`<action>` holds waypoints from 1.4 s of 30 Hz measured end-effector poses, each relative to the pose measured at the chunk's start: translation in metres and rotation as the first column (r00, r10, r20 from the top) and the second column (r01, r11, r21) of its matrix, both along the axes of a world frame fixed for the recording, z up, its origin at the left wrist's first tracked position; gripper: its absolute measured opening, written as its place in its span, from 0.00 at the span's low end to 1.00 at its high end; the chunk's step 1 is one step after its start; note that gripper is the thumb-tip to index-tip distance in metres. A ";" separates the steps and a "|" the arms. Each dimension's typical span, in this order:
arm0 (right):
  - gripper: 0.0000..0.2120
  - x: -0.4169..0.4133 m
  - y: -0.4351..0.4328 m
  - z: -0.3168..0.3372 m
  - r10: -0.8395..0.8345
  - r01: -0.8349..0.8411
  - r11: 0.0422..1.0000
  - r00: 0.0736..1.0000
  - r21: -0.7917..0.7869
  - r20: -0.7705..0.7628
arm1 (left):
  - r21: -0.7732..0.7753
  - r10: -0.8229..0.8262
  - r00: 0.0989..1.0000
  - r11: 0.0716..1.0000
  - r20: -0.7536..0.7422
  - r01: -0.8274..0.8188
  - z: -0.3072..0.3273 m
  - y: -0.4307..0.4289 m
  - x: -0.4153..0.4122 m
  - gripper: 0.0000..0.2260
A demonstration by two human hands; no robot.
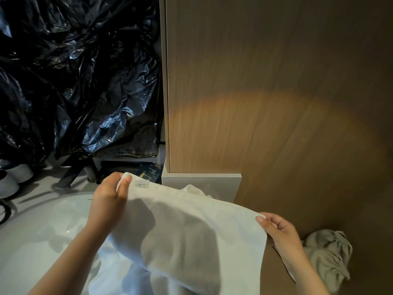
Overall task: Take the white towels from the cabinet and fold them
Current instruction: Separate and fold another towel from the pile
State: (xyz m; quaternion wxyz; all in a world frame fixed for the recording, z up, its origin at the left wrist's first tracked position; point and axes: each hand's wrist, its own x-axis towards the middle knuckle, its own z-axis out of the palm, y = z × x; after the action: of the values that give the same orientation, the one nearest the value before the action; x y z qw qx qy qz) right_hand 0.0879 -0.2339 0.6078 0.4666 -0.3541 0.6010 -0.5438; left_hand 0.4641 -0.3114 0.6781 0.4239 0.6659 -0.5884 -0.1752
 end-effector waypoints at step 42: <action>0.14 0.102 0.002 0.159 0.071 -0.265 0.849 0.914 -0.458 -0.399 | -0.141 -0.686 0.715 0.728 -0.138 0.671 0.081 0.057 -0.099 0.10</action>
State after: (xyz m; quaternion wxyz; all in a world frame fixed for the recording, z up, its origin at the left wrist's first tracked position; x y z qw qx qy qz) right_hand 0.1900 -0.2319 0.7664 0.2840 -0.6104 0.4809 -0.5616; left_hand 0.3653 -0.2545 0.7592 0.4083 0.3672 -0.7571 -0.3540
